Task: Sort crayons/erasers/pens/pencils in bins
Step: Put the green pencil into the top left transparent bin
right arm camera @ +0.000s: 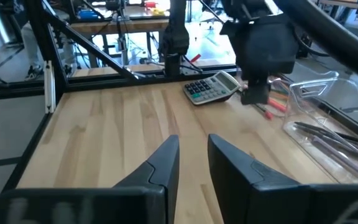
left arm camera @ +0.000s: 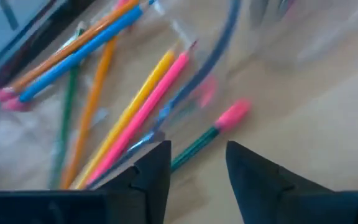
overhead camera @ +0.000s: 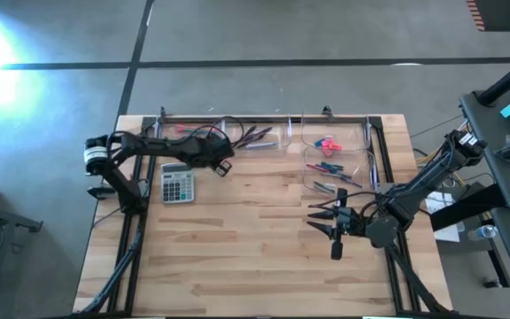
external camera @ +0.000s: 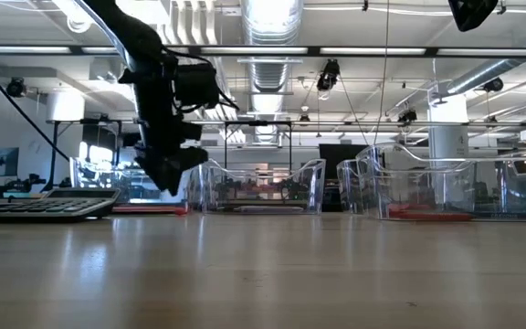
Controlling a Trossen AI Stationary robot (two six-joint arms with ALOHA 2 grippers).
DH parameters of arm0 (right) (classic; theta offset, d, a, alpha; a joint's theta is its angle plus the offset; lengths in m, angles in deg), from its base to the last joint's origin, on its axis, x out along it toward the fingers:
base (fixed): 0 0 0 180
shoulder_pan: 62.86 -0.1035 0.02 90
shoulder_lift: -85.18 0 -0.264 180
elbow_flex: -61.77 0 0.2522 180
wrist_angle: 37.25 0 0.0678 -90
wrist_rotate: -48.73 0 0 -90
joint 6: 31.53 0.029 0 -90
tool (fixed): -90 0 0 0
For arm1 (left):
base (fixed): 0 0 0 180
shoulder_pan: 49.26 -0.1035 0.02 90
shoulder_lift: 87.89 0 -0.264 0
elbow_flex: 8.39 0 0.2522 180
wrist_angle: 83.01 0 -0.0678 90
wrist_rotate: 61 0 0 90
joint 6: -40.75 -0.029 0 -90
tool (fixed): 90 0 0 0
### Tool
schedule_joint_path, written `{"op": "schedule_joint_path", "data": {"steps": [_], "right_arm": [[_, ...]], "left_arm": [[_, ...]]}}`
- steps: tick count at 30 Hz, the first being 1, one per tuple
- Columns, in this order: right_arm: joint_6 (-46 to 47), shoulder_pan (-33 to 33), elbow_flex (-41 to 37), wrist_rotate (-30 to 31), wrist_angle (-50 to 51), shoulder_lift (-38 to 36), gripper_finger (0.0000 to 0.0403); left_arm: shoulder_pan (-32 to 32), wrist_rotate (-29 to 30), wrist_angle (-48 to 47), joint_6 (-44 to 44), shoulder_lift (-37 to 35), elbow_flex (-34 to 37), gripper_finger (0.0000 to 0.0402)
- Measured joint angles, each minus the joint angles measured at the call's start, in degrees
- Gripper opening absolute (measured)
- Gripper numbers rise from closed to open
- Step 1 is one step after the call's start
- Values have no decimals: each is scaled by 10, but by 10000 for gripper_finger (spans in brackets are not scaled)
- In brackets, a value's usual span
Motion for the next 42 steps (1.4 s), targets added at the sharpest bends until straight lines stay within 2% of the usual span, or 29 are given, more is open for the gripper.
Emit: {"op": "schedule_joint_path", "data": {"steps": [5,13,18,31,36,42], "right_arm": [[4,0,0,0,0,0,72],[4,0,0,0,0,0,79],[4,0,0,0,-6,0,74],[7,0,0,-5,-19,0,75],[8,0,0,-5,-19,0,71],[5,0,0,-5,-19,0,73]], "left_arm": [[13,6,126,84,-7,56,103],[19,92,132,175,-5,101,38],[19,120,135,193,4,107,12],[22,145,164,208,86,100,5],[43,152,166,193,69,102,5],[78,92,176,159,30,103,5]]}}
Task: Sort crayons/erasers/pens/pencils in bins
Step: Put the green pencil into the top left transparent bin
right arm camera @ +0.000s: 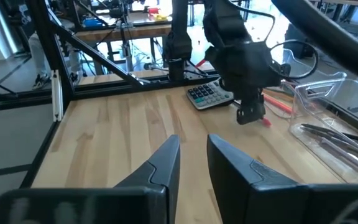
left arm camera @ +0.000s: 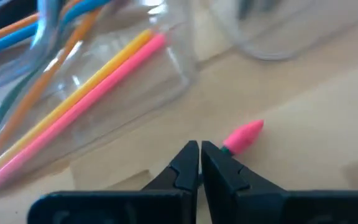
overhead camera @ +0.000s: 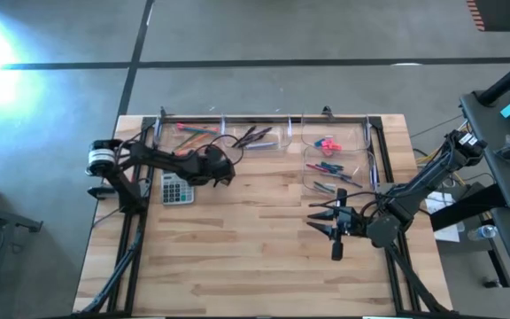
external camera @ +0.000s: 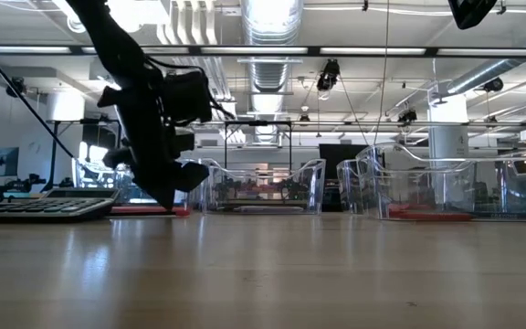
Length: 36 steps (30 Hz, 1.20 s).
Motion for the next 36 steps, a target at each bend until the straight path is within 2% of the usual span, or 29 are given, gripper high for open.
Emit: {"op": "schedule_joint_path", "data": {"steps": [8,13,16,19,21,28,32,36], "right_arm": [[-1,0,0,0,-2,0,70],[1,0,0,0,-3,0,68],[4,0,0,-1,-5,0,68],[5,0,0,-12,-8,0,68],[5,0,0,-15,-12,0,68],[5,0,0,-17,-11,0,68],[5,0,0,-18,-11,0,68],[5,0,0,-26,-13,0,68]], "left_arm": [[53,-11,16,-96,-61,0,5],[45,-12,10,-138,-94,-1,13],[9,-69,0,-139,-100,-1,38],[-28,-154,1,-159,-97,-2,78],[-39,-185,0,-183,-91,-5,108],[-49,-192,-27,-268,-71,-23,190],[-66,-203,-57,-285,-68,-23,212],[-83,-210,-71,-295,-68,-18,217]]}}
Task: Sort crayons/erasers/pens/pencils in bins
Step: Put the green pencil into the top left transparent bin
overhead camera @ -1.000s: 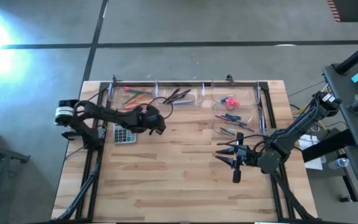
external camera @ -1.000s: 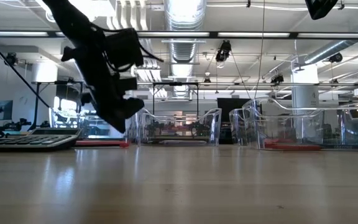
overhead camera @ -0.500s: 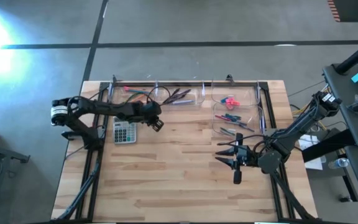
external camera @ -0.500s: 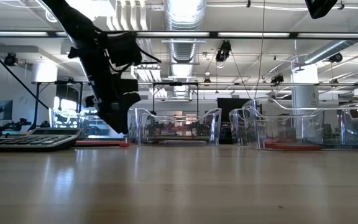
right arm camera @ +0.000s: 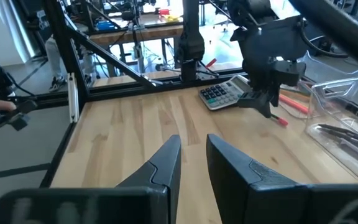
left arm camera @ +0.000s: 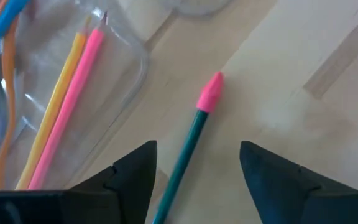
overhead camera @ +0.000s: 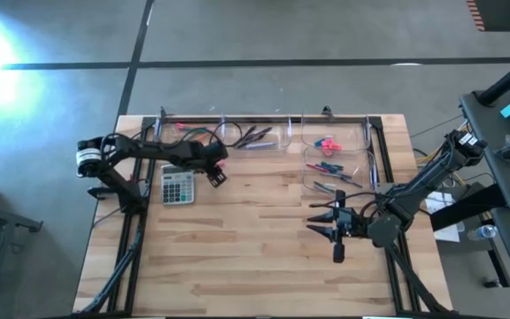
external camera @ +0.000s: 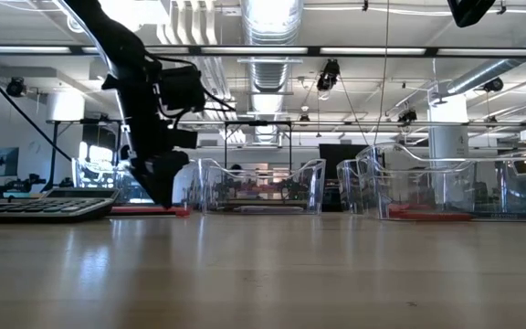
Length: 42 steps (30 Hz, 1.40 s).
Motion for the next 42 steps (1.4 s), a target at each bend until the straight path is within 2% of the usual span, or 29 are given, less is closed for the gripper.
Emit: {"op": "schedule_joint_path", "data": {"steps": [15,25,28,34,40,42], "right_arm": [[0,0,0,-4,-2,0,68],[9,-4,8,-34,-6,0,68],[9,-6,8,-34,-5,0,68],[5,-6,8,-34,-6,0,68],[5,-6,8,-34,-7,0,68],[5,-6,8,-34,-7,0,68]], "left_arm": [[-36,-6,4,-18,1,21,218],[-40,-8,18,-7,62,17,218],[-42,-31,21,-13,66,16,216],[-41,-98,22,-51,65,15,195],[-41,-112,17,-87,61,15,161],[-39,-88,9,-98,54,10,154]]}}
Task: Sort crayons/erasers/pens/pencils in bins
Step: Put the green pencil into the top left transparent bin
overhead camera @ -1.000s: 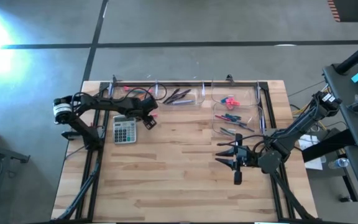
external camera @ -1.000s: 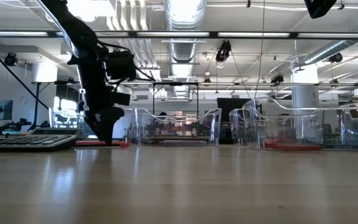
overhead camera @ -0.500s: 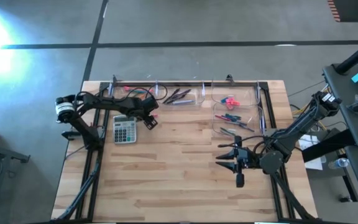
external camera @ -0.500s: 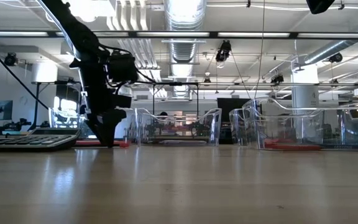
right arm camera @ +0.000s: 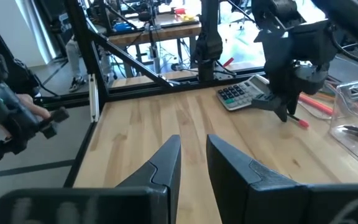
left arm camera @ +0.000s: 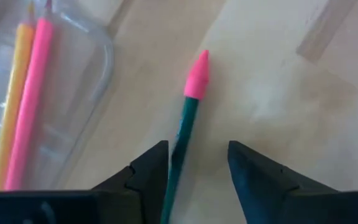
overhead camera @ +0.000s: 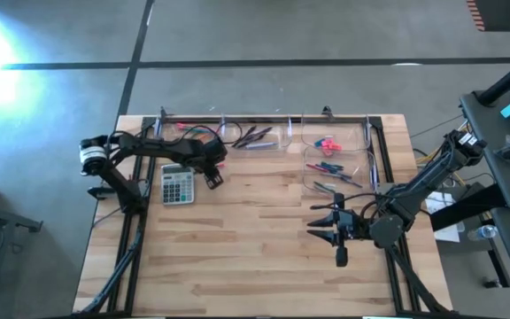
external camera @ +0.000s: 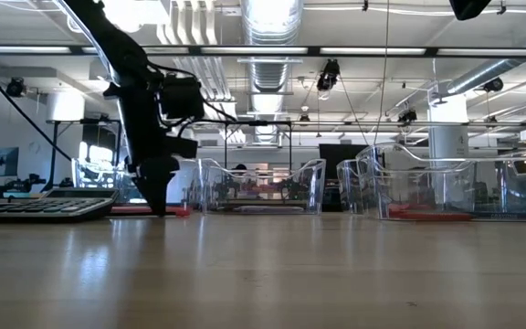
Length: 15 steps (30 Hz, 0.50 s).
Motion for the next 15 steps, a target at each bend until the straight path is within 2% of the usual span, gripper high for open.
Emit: {"op": "schedule_joint_path", "data": {"steps": [5,12,15], "right_arm": [[0,0,0,0,0,0,68],[-1,0,0,0,0,0,68],[-6,0,0,0,0,0,68]], "left_arm": [[10,30,-2,-8,-40,-15,149],[68,47,7,61,-125,-25,148],[98,93,18,114,-146,-26,148]]}}
